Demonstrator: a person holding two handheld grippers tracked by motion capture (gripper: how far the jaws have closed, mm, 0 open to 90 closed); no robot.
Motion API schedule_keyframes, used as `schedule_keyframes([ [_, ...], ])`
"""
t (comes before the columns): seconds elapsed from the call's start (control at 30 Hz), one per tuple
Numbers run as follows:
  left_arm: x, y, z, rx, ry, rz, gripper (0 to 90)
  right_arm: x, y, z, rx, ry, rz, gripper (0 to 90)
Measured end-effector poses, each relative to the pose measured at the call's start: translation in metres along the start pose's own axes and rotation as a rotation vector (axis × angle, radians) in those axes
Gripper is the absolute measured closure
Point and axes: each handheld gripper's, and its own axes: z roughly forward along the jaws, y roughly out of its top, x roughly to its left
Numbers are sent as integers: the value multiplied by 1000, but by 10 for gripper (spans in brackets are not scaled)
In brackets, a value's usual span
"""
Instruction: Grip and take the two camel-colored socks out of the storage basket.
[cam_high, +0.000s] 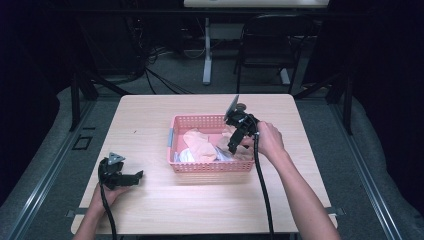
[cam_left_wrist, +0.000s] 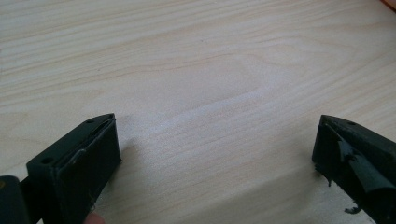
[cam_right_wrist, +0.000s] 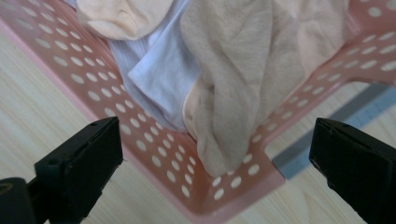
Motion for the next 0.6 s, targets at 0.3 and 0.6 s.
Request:
schedule_keyframes([
  [0.3, 0, 0, 0, 0, 0, 0, 6, -4, 12, 25, 52, 16, 10, 145],
  [0.6, 0, 0, 0, 0, 0, 0, 5, -6, 14, 39, 92, -28, 38, 410],
])
